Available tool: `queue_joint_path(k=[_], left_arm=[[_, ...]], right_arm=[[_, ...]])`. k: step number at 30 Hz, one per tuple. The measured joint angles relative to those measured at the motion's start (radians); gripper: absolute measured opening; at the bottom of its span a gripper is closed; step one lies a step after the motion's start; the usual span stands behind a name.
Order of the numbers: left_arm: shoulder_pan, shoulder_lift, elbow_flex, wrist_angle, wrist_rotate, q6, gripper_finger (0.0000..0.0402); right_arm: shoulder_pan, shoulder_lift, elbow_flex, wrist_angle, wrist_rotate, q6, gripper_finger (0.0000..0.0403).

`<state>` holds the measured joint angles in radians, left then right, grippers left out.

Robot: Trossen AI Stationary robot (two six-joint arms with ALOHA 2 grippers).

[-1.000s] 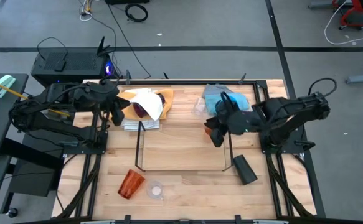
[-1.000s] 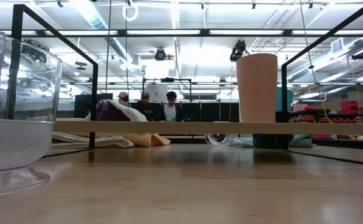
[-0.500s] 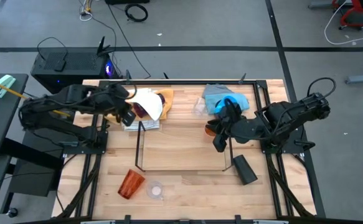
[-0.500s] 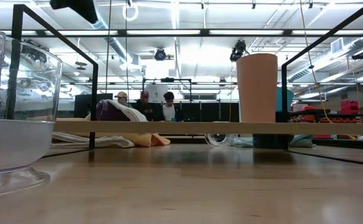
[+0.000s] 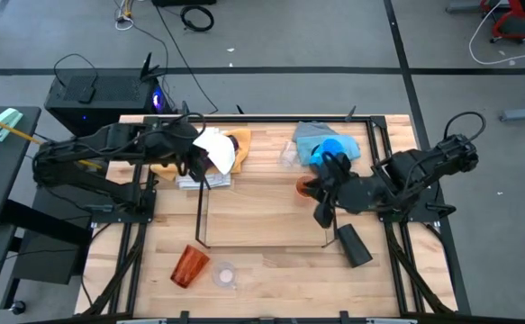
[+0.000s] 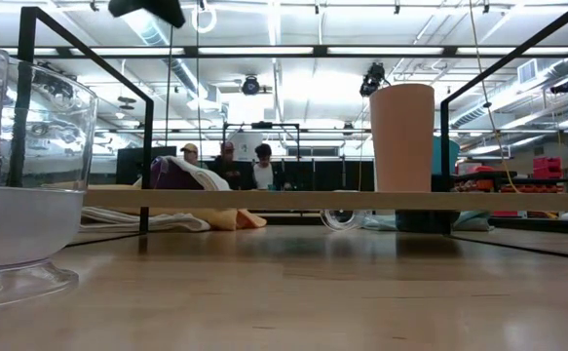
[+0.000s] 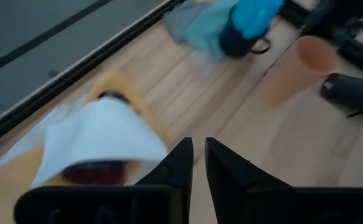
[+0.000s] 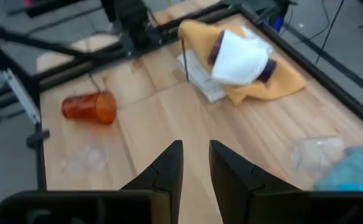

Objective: Stack small to large cups/mugs on shelf
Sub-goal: Put the orange cup on the shelf

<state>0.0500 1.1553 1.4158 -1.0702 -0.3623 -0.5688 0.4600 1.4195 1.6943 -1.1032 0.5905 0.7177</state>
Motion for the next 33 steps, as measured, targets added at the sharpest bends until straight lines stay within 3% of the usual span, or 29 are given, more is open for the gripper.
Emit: queue_joint_path(k=[7,17,22,33], left_arm=[[-0.002,-0.015,0.000,0.042,0.000,0.057,0.0039],[0.002,-0.015,0.000,0.103,0.008,0.157,0.0040],[0.026,-0.008,0.000,0.128,0.070,0.155,0.0034],[0.032,0.012,0.000,0.123,0.107,0.138,0.0039]], right_arm=[[0.036,-0.021,0.000,-0.133,0.011,0.171,0.0084],[0.031,-0.078,0.000,-0.196,0.000,0.216,0.0084],[-0.018,-0.110,0.000,-0.188,-0.007,0.158,0.0084],[-0.146,-0.136,0.000,-0.079,-0.195,-0.194,0.0078]])
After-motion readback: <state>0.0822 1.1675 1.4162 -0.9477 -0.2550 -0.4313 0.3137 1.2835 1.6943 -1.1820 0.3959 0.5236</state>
